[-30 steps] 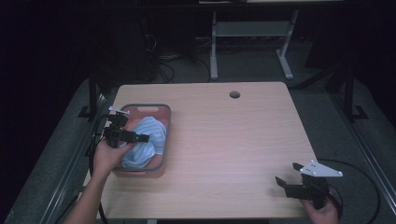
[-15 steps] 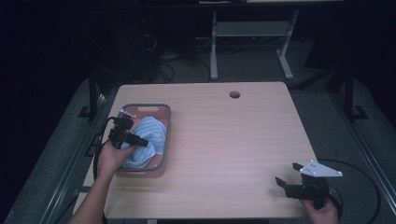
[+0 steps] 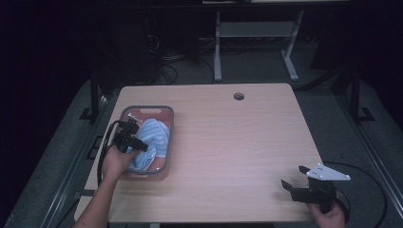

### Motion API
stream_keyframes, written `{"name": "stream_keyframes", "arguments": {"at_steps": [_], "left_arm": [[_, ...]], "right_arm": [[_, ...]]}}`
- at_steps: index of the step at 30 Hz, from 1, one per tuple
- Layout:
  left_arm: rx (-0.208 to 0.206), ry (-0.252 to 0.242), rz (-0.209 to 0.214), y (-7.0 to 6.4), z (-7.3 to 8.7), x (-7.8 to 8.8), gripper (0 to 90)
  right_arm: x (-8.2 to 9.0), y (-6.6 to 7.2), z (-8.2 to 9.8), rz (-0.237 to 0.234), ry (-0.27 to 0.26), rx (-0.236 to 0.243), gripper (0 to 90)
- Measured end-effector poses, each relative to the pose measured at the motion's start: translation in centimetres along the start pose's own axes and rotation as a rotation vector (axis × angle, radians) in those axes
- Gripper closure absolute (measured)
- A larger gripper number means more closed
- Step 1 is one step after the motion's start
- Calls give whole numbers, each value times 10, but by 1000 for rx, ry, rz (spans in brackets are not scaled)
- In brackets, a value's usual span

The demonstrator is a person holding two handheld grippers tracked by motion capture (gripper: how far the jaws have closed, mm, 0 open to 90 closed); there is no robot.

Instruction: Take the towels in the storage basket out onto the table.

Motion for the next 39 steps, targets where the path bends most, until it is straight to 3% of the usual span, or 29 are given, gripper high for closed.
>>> {"name": "stream_keyframes", "arguments": {"at_steps": [18, 39], "left_arm": [[15, -122, 37, 9, 2, 35, 736], [-23, -219, 49, 5, -9, 79, 733]], "right_arm": [[1, -1, 0, 5, 1, 1, 141], [1, -2, 0, 9, -2, 2, 141]]}}
Point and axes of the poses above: each handheld gripper's, and its own axes: x roughly backward along the jaws, z roughly out of its underside, y roughly to its left, the point moved 6 cm from there along -x, roughly forward along the jaws, and after that the axes turned 3 degrees about -z, right-handed, at the moved point
